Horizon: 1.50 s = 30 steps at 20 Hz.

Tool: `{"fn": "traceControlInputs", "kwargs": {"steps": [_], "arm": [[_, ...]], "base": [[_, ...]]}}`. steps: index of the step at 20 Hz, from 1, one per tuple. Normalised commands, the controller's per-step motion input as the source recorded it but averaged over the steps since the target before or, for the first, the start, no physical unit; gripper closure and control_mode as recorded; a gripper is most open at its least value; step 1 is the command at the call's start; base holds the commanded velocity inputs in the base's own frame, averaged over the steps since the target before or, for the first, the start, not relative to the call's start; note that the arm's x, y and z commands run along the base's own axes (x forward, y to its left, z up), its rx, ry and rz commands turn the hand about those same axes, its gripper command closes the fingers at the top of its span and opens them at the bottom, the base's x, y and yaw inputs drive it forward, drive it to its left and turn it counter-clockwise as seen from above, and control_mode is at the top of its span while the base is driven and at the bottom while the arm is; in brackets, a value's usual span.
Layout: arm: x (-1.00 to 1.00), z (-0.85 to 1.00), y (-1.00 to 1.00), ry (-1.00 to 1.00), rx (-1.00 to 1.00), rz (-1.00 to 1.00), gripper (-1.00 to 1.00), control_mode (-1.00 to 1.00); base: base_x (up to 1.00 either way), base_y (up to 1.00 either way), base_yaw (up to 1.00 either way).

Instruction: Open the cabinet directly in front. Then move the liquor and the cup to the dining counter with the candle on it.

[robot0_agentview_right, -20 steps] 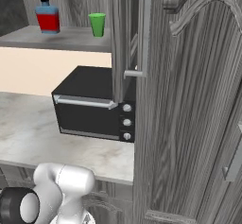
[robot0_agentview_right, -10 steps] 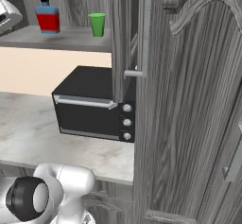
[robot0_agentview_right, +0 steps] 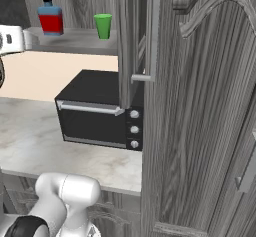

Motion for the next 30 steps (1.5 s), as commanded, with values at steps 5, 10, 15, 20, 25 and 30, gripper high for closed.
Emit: {"fn": "traceControlInputs", "kwargs": {"steps": [5, 10, 15, 20, 25, 30], "arm": [[0.04, 0.14, 0.0, 0.13, -0.03, -0.38, -1.0, -1.0], [0.07, 0.32, -0.03, 0.2, -0.07, -0.32, -1.0, -1.0], [0.04, 0.34, -0.13, 0.18, -0.02, -0.23, -1.0, -1.0], [0.06, 0.1, -0.25, 0.16, 0.0, -0.09, -1.0, -1.0], [0.08, 0.0, -0.26, 0.09, -0.02, 0.0, -1.0, -1.0], [0.11, 0.0, -0.23, 0.04, -0.06, 0.0, -1.0, -1.0]], "base": [[0.0, 0.0, 0.0], [0.0, 0.0, 0.0], [0.0, 0.0, 0.0], [0.0, 0.0, 0.0], [0.0, 0.0, 0.0], [0.0, 0.0, 0.0]]}}
